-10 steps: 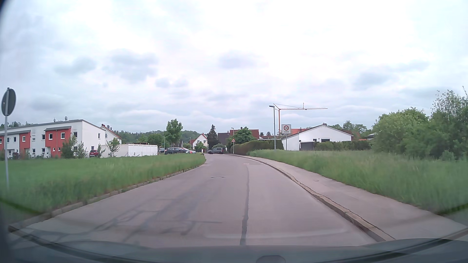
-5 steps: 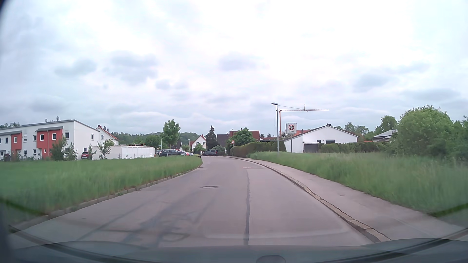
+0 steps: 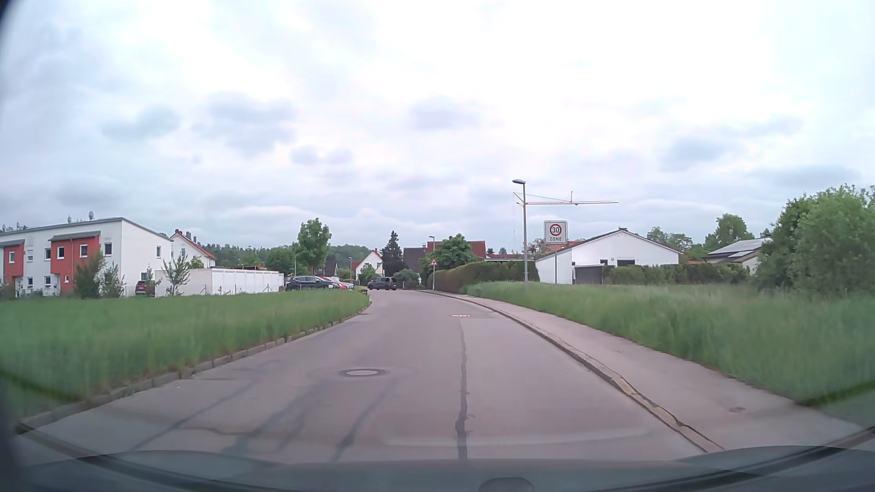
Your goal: Follow the waypoints while adhering to traffic rules and regulations
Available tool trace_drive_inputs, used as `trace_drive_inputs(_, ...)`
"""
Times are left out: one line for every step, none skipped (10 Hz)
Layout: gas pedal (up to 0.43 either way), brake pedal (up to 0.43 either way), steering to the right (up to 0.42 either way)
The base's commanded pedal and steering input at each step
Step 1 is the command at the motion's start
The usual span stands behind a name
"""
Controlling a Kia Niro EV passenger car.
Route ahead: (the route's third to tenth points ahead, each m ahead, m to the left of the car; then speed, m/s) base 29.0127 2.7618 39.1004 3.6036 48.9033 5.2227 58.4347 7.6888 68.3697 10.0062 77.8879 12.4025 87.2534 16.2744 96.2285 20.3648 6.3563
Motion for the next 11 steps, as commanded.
trace_drive_inputs(0.059, 0.0, -0.001)
trace_drive_inputs(0.067, 0.0, 0.0)
trace_drive_inputs(0.067, 0.0, 0.0)
trace_drive_inputs(0.067, 0.0, 0.0)
trace_drive_inputs(0.079, 0.0, 0.001)
trace_drive_inputs(0.079, 0.0, 0.0)
trace_drive_inputs(0.079, 0.0, 0.0)
trace_drive_inputs(0.079, 0.0, 0.0)
trace_drive_inputs(0.079, 0.0, 0.0)
trace_drive_inputs(0.079, 0.0, 0.0)
trace_drive_inputs(0.079, 0.0, 0.0)
